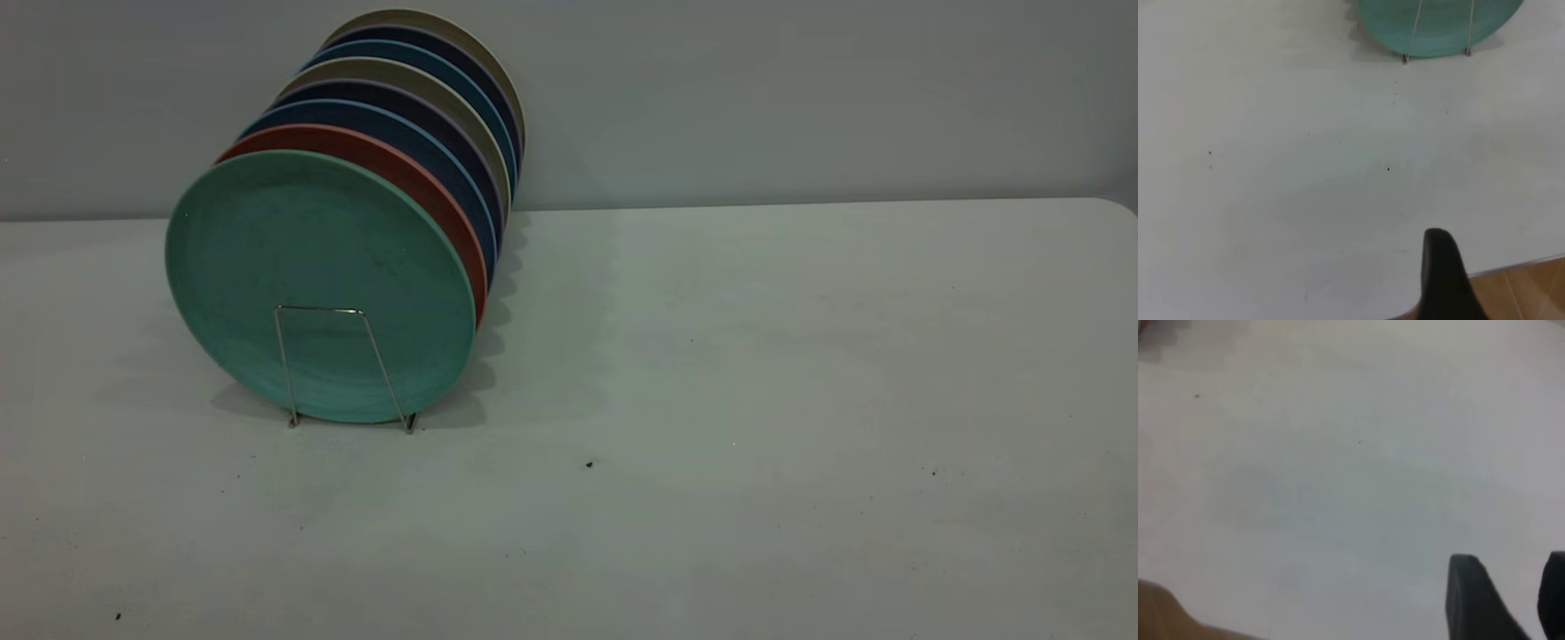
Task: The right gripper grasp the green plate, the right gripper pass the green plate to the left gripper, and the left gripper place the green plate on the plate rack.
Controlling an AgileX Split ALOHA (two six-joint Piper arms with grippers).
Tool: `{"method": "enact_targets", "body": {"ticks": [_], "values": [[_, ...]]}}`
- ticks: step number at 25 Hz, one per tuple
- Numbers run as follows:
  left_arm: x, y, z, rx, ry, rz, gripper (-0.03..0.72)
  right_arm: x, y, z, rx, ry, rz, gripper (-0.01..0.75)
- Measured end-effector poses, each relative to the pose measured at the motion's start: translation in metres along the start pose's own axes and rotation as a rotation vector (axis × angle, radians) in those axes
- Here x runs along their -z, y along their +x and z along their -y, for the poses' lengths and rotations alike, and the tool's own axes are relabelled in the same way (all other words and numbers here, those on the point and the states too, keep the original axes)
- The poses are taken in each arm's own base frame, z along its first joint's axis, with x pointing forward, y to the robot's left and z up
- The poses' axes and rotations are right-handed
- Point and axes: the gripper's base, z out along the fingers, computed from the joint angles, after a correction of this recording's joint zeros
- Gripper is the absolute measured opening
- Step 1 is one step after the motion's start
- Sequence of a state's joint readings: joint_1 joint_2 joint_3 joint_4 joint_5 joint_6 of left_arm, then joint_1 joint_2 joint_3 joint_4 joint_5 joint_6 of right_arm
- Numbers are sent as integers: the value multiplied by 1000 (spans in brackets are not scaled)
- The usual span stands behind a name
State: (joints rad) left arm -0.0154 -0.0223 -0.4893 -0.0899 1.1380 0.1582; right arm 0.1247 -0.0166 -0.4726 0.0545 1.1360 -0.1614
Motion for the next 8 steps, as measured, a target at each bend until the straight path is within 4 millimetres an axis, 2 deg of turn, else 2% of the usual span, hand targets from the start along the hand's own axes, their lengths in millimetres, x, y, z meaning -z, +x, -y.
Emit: {"method": "enact_targets", "body": {"ticks": [8], "values": [[0,0,0,0,0,0,472,0,0,0,-1,0,0,231]]}}
